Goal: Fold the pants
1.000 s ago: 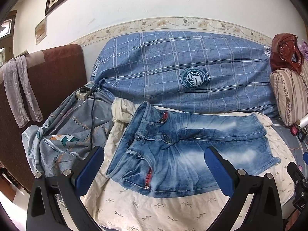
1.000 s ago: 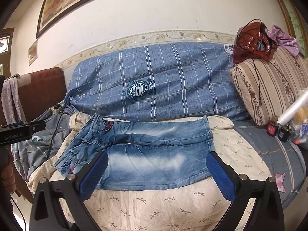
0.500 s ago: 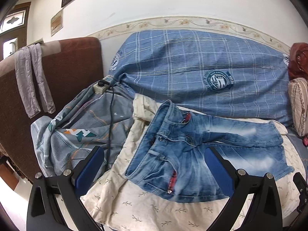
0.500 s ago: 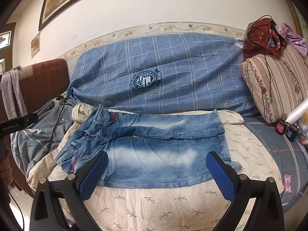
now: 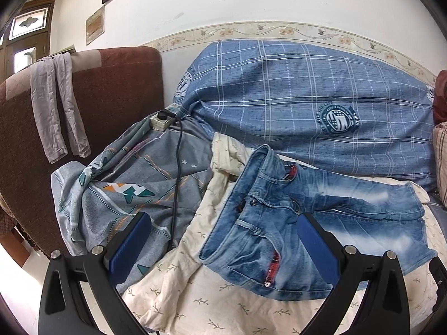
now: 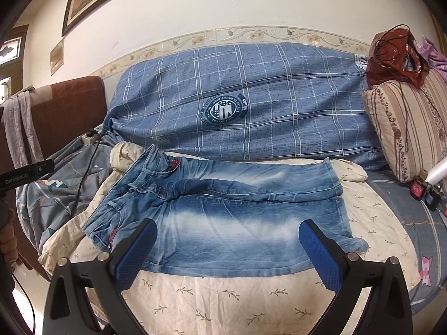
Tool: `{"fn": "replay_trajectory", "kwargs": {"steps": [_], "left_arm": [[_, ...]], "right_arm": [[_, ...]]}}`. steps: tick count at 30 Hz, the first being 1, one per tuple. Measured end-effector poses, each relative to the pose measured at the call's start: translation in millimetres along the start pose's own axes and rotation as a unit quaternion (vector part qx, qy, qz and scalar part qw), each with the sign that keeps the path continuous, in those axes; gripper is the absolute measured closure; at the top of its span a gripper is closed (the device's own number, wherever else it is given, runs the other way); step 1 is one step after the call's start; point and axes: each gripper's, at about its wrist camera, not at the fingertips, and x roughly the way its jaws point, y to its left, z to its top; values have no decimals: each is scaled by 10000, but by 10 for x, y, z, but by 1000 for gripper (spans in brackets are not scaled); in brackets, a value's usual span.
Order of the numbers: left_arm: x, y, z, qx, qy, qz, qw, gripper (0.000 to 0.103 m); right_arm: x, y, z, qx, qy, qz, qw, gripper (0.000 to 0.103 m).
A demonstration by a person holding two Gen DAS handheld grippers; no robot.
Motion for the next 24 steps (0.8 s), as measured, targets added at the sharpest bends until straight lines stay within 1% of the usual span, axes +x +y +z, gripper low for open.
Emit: {"fn": "replay_trajectory", "kwargs": {"steps": [11, 20, 23, 24], "left_arm": [[264, 141, 30, -48, 100, 345, 9993, 0], [515, 106, 63, 92, 188, 600, 9980, 0], [673, 40, 59, 204, 354, 568, 9976, 0], [778, 4, 54, 256, 504, 483, 9972, 0]], "right_arm": [[366, 99, -3, 0, 200, 201, 9996, 0], [735, 69, -25, 168, 390, 376, 9984, 0], [874, -3, -40, 265, 462, 392, 9978, 0], [922, -43, -45, 314, 476, 383, 9976, 0]]}}
